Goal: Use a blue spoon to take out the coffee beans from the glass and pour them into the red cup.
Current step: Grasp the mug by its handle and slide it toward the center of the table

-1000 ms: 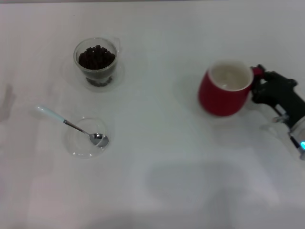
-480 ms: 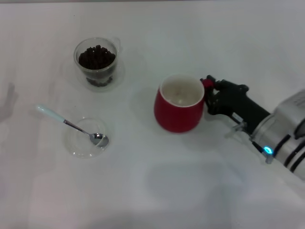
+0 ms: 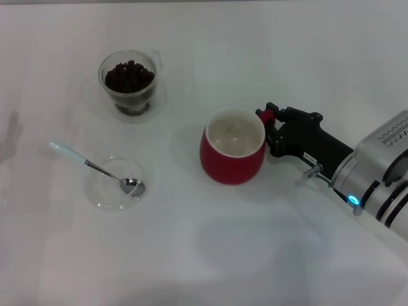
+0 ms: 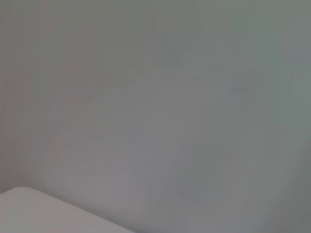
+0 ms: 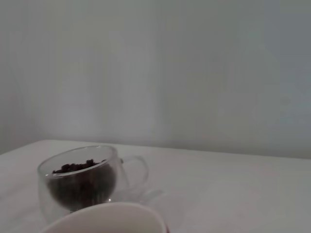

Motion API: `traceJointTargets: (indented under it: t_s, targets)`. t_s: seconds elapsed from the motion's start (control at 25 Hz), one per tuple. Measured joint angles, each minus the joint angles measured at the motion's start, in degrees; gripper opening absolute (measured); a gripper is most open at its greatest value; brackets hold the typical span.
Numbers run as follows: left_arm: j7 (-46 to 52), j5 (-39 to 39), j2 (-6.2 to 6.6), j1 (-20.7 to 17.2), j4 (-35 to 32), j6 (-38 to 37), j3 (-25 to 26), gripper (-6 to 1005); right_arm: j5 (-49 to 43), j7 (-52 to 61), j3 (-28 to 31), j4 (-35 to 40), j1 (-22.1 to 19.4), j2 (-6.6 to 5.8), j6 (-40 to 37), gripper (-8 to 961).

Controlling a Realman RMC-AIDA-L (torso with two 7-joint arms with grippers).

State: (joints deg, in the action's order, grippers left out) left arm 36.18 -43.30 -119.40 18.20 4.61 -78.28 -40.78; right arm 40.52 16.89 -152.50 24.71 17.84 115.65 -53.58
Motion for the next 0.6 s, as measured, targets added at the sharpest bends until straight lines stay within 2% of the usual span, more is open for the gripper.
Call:
traceJointTargets:
  t_s: [0.2,0.6]
  targets:
    - [0.0,0.2,0.01,0.0,0.0,0.0,0.0,879,-0.1,-0.2,-0.2,-0.1,0.0,0.01,-0.2,203]
    - [0.0,0.8,0.13,-0.1,0.0,0.1,0.0,879,-0.4,1.2,0.2,-0.8,0.0,-0.26,-0.5,405]
